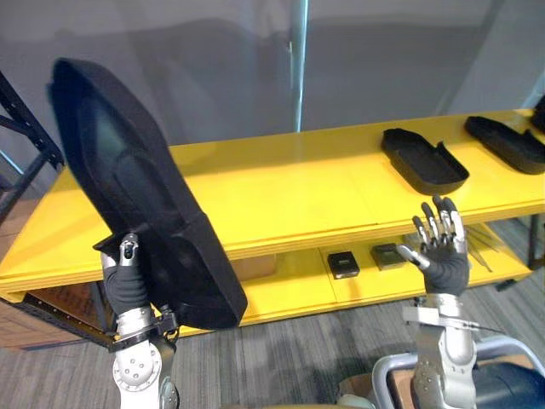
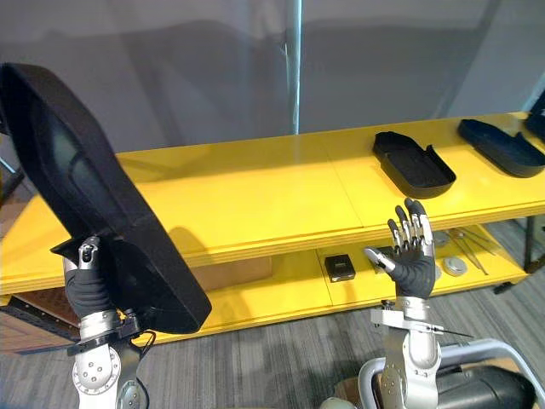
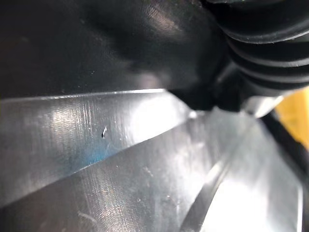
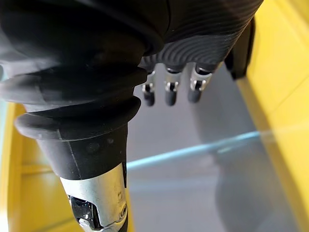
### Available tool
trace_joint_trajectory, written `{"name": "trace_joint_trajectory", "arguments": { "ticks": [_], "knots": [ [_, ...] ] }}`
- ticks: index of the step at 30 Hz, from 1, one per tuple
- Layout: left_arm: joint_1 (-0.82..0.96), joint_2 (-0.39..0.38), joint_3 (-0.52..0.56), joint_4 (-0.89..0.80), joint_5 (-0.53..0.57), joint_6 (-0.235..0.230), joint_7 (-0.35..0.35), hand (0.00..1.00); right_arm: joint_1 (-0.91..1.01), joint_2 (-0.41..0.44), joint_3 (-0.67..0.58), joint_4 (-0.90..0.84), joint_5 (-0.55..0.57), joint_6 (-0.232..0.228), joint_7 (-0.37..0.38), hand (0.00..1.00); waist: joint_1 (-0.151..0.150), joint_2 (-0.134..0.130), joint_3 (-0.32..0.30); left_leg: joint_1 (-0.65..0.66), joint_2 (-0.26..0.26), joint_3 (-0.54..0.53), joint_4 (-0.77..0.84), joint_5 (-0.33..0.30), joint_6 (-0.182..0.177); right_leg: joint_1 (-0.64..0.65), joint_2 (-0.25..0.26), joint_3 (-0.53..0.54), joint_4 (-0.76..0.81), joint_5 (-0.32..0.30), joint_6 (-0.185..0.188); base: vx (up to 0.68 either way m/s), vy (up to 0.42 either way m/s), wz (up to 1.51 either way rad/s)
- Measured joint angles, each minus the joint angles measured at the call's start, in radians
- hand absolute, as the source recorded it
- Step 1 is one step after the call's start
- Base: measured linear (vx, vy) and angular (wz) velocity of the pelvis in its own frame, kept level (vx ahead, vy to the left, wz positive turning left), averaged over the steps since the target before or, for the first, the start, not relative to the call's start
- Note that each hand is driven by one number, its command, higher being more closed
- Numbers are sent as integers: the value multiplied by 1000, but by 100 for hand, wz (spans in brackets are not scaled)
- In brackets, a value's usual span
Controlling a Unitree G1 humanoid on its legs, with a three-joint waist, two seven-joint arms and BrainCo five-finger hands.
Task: Walk over and take plastic housings, then place them on the shelf
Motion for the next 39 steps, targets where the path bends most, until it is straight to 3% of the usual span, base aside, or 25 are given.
{"name": "trace_joint_trajectory", "arguments": {
  "ticks": [2,3,4,5,9,12,15,19,23,26,28,34,39],
  "knots": [
    [0,2,1,7,2,-2,-6,100,-1,1,-41,19,1,-11,-6,0,4,3,0,-16,-15,54,-173,9,1,35,-4,-18,-39,-3,5,134,-68,15],
    [-2,2,1,7,8,-5,-11,100,4,2,-65,38,1,-15,-9,0,1,4,0,-15,-39,56,-319,49,3,37,-6,-20,-44,-8,16,162,70,-6],
    [-3,4,1,12,14,-5,-11,100,10,2,-81,44,1,-16,-14,0,0,7,1,-2,-62,44,-405,129,-4,36,-7,-7,-42,-15,32,139,112,-24],
    [-4,12,3,20,13,-6,-11,100,10,5,-85,45,1,-18,-18,0,3,2,2,16,-70,43,-424,158,-36,35,-11,10,-42,-17,41,157,153,-38],
    [-91,83,11,57,62,10,6,100,-9,25,-43,37,-1,-26,-26,0,-25,-74,1,46,-143,129,-536,192,-2,-7,-76,77,-87,23,85,142,137,-33],
    [-163,119,5,57,123,80,8,100,-9,48,27,21,-3,-24,5,0,-42,-78,0,59,-159,158,-559,196,4,-3,-87,104,-144,74,92,124,105,-30],
    [-251,172,-36,97,153,143,10,100,-3,47,93,5,-16,-16,49,0,-55,-75,0,87,-164,160,-591,195,3,11,-85,106,-157,83,89,62,26,-9],
    [-415,220,-111,267,179,238,12,100,-33,6,165,-12,-42,2,104,0,-74,-68,5,95,-163,159,-603,198,2,10,-78,107,-157,83,88,-11,-8,-3],
    [-567,290,-167,455,177,338,16,100,-86,-40,197,-11,-42,20,105,0,-104,-54,12,99,-165,169,-617,211,6,-1,-79,127,-156,86,84,-49,11,-9],
    [-679,330,-179,587,154,424,10,100,-119,-76,214,-9,-41,38,104,0,-108,-51,14,108,-165,196,-649,232,5,-25,-79,158,-158,86,84,-49,-1,-24],
    [-760,351,-182,738,118,492,10,100,-132,-94,233,-3,-41,59,108,0,-127,-50,14,132,-165,211,-682,251,4,-26,-76,175,-160,86,84,-43,-6,-19],
    [-913,377,-199,999,43,614,18,100,-137,-115,260,6,-28,64,150,0,-166,-47,16,163,-164,249,-729,275,3,-44,-69,220,-156,89,88,-27,2,-20],
    [-1071,407,-195,1160,-24,709,58,100,-135,-125,293,9,0,83,193,0,-218,-42,19,172,-163,268,-744,282,4,-59,-66,246,-147,89,89,-8,6,-12]
  ]
}}
